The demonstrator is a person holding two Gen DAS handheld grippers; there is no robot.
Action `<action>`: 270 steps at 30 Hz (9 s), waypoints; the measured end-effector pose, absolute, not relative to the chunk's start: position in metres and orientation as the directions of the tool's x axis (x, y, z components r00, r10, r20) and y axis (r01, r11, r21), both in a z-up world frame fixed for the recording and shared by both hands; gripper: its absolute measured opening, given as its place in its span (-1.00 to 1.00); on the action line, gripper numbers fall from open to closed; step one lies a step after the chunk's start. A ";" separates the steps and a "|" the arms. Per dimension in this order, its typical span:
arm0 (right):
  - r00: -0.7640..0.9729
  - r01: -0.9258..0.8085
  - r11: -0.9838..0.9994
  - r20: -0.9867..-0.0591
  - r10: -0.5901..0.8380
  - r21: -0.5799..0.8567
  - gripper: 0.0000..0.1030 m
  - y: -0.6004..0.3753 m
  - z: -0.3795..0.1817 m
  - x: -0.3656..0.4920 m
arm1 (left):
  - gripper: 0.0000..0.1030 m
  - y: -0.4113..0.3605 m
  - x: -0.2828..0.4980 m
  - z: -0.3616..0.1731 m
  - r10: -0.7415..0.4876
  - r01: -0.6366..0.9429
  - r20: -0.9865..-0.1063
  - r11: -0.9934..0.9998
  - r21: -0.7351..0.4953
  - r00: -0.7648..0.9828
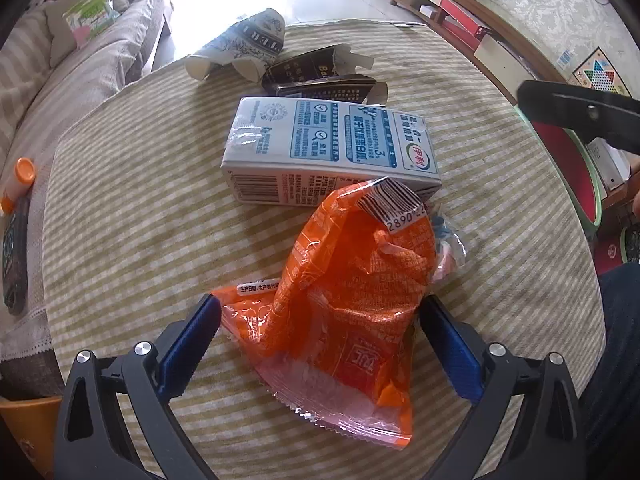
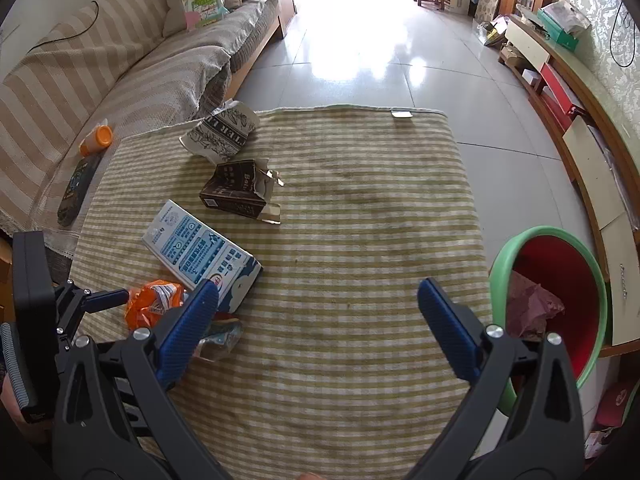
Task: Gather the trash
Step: 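Grasp the white milk carton with the right tool while the left tool grasps the orange bag, then carry the milk carton and orange bag over the red bin, then open both tools to drop the carton and bag into the bin, then move both open tools back over the table, then grasp the brown box with the right tool while the left tool grasps the white patterned cup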
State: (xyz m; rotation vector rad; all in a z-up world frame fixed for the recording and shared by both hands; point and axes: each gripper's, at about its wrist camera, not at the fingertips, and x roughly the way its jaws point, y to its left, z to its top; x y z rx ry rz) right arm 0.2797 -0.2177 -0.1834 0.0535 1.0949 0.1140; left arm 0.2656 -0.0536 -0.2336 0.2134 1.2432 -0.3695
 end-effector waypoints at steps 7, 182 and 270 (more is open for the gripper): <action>0.449 -0.089 0.990 -0.882 0.141 0.112 0.91 -0.208 -0.190 0.288 | 0.74 -0.050 0.259 -0.234 -0.179 0.387 -0.937 0.921 -0.051 0.301; 0.620 0.249 0.940 -0.784 0.030 0.232 0.91 -0.466 -0.121 0.199 | 0.84 -0.224 0.263 -0.107 -0.447 0.444 -0.789 0.860 -0.251 0.421; 0.410 -0.551 0.834 -0.875 0.257 -0.013 0.33 -0.121 -0.235 0.362 | 0.40 0.030 0.403 -0.172 -0.241 0.147 -0.815 0.970 -0.192 0.527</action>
